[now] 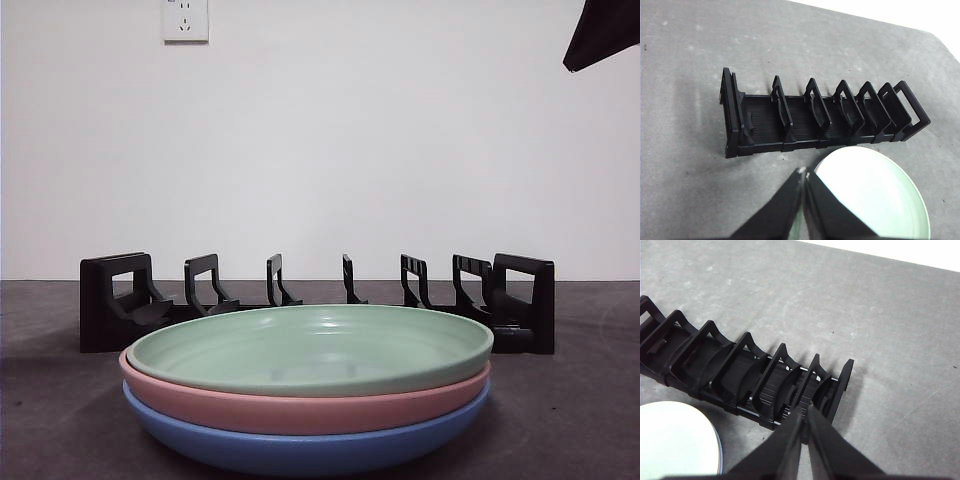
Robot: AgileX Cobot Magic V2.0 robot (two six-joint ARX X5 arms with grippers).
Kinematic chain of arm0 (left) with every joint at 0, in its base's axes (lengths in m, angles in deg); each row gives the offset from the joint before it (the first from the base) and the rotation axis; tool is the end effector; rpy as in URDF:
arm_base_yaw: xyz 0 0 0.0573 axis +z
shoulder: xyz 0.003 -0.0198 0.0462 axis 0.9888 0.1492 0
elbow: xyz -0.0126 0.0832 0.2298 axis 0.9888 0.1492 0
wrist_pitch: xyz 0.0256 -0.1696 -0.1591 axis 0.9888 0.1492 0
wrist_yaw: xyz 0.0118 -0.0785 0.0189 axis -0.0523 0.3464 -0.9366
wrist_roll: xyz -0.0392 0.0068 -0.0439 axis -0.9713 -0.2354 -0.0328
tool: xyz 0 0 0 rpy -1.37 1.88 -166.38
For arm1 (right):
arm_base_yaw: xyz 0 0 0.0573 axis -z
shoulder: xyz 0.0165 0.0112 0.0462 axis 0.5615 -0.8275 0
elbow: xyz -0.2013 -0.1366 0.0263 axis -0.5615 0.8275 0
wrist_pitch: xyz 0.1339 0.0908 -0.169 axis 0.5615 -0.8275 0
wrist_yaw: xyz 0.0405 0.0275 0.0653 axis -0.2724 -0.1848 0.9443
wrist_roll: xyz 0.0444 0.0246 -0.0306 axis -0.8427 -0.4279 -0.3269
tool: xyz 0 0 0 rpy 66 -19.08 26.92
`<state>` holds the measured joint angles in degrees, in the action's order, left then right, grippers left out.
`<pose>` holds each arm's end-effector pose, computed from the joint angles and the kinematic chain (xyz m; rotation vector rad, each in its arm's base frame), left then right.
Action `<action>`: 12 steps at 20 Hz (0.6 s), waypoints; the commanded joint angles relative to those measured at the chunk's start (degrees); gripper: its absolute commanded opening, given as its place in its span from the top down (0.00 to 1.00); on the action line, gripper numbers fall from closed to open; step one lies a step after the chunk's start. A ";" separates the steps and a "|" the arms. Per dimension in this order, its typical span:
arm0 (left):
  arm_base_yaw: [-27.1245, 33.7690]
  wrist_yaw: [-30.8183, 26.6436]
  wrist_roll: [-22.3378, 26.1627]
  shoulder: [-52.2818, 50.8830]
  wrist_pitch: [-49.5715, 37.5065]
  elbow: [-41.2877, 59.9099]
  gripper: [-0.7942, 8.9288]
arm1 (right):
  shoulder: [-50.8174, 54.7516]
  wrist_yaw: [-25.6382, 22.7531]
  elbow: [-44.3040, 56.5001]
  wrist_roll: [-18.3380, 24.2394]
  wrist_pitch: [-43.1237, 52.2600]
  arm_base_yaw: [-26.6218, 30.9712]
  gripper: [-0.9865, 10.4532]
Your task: Place the plate
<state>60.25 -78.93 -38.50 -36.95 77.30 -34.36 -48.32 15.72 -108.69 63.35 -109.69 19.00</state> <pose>0.1056 -0.0449 0.3010 -0.2644 0.5350 -0.3768 0.1874 0.0567 0.3070 -0.0244 0.5293 0.4086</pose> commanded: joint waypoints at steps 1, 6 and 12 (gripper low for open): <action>-0.13 -0.87 8.79 -0.90 -1.31 -0.63 0.91 | -0.22 -0.09 -0.46 -0.52 0.61 -0.11 0.90; 8.63 -0.90 21.57 -12.98 -17.79 16.50 0.91 | -0.22 -0.09 -0.46 -0.52 0.63 -0.11 0.90; 17.49 -0.96 22.91 -27.17 -31.28 37.88 0.91 | -0.22 -0.09 -0.46 -0.52 0.63 -0.11 0.90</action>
<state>77.67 -79.96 -16.75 -62.46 47.58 2.25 -48.32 15.70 -108.69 63.35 -109.65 19.00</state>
